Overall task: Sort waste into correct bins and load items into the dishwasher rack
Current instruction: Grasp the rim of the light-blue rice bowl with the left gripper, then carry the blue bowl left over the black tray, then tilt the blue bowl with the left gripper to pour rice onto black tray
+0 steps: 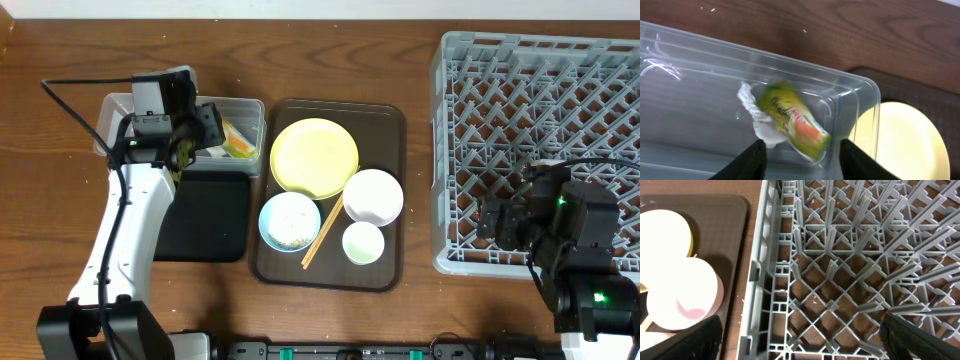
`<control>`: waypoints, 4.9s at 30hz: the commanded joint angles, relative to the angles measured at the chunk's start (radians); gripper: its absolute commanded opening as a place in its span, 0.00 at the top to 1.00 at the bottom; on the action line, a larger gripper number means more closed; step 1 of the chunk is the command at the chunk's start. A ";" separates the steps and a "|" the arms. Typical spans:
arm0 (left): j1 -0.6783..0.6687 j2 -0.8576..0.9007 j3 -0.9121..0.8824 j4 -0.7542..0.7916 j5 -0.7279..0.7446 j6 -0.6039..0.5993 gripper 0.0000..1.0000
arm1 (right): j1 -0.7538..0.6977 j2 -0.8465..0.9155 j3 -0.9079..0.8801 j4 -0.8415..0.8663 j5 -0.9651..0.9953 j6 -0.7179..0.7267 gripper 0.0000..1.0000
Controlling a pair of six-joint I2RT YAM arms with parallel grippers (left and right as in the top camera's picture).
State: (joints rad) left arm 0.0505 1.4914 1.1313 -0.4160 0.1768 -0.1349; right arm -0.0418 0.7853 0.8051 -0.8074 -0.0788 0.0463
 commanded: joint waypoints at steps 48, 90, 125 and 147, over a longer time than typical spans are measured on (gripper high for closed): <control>-0.670 0.254 -0.084 -0.314 -0.005 -0.134 0.58 | 0.002 -0.002 0.025 -0.016 -0.008 0.009 0.01; -0.277 -0.234 -0.028 -0.484 0.083 -0.051 0.94 | 0.002 -0.002 0.025 -0.016 -0.008 0.009 0.01; 0.484 0.280 -0.097 -0.655 1.112 0.366 0.94 | 0.002 -0.002 0.025 -0.017 -0.008 0.009 0.01; 0.618 0.285 -0.097 -0.776 1.256 0.465 0.94 | 0.002 -0.002 0.025 -0.019 -0.008 0.009 0.01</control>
State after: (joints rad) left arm 0.6643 1.7741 1.0386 -1.1843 1.3869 0.2485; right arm -0.0418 0.7853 0.8082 -0.8261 -0.0788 0.0463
